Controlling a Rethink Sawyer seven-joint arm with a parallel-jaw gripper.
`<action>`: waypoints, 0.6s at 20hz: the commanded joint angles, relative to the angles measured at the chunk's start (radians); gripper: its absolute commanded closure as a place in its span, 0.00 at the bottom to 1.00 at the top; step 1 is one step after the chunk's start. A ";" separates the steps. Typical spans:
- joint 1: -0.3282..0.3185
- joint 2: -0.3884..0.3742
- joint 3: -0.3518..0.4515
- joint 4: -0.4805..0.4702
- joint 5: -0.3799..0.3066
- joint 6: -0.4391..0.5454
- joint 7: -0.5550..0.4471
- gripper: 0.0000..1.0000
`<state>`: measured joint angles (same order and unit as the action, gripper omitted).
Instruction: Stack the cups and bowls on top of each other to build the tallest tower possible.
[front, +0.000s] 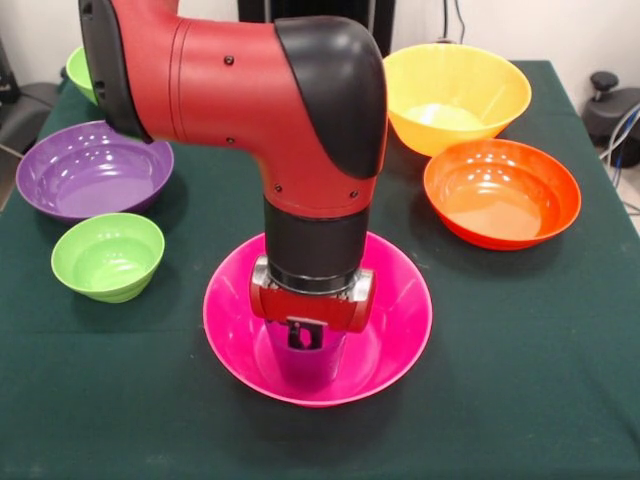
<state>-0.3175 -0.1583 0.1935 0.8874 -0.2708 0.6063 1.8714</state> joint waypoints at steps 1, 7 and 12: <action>-0.016 0.079 0.110 -0.053 -0.066 0.064 -0.254 1.00; -0.005 0.053 0.084 0.016 -0.038 0.064 -0.154 1.00; 0.009 0.008 0.058 0.124 -0.022 0.033 -0.060 1.00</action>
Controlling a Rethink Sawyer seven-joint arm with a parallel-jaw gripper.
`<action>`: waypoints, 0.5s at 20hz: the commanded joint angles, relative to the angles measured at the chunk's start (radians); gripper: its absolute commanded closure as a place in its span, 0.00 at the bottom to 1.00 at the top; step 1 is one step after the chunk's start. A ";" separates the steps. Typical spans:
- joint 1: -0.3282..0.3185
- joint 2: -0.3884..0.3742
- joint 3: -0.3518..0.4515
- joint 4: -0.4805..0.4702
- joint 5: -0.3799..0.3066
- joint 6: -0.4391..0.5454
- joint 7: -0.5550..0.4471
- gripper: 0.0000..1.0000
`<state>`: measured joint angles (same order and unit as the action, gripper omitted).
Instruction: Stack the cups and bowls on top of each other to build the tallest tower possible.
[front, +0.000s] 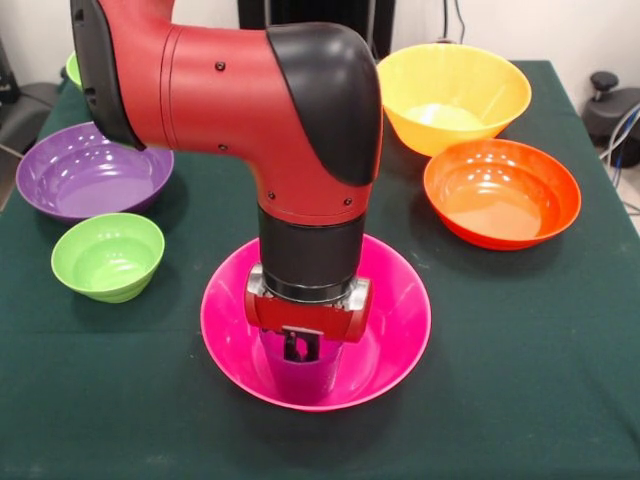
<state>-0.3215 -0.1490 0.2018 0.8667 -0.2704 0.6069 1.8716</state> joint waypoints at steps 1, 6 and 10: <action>0.018 -0.009 0.044 0.156 -0.022 0.032 -0.048 1.00; 0.028 -0.033 0.026 0.190 -0.023 0.032 -0.020 1.00; 0.032 -0.035 0.023 0.191 -0.023 0.035 -0.017 1.00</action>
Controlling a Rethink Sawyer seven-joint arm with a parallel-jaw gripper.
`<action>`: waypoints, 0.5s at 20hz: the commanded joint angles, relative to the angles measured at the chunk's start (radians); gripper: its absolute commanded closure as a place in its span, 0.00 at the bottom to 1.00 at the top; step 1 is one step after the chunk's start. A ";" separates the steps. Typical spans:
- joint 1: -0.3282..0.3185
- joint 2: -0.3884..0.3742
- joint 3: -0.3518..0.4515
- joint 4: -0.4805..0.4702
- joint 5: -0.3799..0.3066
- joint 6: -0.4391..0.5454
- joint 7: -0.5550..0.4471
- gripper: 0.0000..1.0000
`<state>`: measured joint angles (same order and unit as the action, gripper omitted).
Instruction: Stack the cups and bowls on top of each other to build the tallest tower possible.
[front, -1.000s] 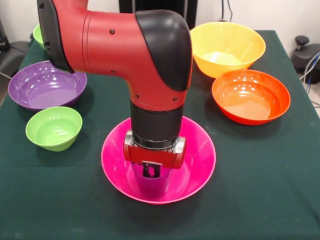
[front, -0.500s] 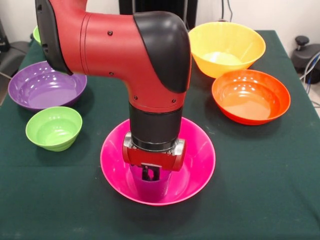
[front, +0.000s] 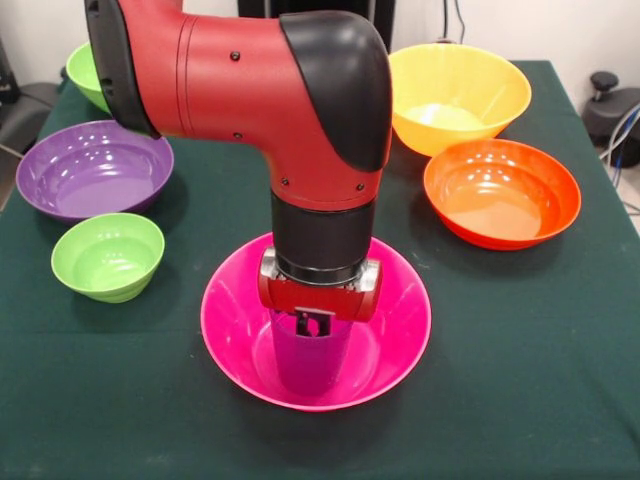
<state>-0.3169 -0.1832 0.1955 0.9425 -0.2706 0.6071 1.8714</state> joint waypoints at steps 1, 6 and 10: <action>0.029 0.000 0.028 0.112 -0.023 0.035 -0.013 1.00; 0.032 0.002 0.027 0.105 -0.023 0.039 -0.014 1.00; 0.031 -0.001 0.026 0.109 -0.023 0.037 -0.016 1.00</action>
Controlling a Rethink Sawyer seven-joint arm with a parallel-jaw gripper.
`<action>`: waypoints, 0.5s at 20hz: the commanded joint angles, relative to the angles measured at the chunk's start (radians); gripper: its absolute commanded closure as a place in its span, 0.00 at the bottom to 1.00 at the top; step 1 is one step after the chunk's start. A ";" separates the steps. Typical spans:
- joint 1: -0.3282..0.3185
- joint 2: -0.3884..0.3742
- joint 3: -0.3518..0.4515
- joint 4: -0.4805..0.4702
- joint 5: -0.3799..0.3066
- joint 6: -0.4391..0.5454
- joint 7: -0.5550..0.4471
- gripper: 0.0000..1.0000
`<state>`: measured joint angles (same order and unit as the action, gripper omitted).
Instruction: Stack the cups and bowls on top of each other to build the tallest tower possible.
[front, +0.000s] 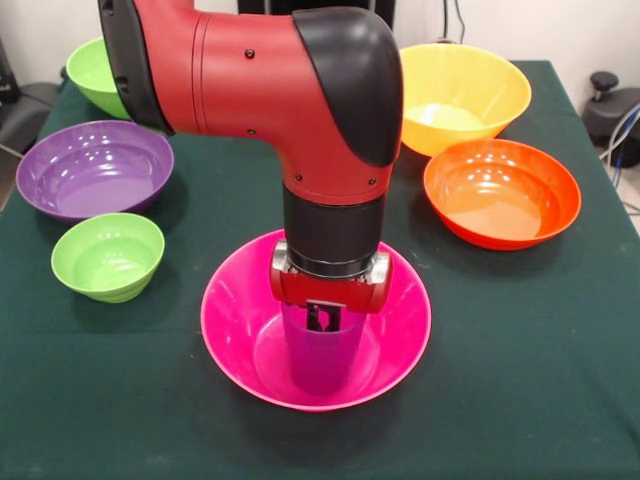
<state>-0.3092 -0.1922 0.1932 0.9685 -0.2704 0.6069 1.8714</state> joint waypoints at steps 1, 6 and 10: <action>0.022 0.008 0.029 0.083 -0.023 0.038 -0.018 1.00; 0.015 0.007 0.032 0.082 -0.028 0.038 -0.036 1.00; 0.005 0.008 0.034 0.072 -0.031 0.046 -0.055 1.00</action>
<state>-0.3086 -0.1932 0.1929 0.9710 -0.2704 0.6069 1.8714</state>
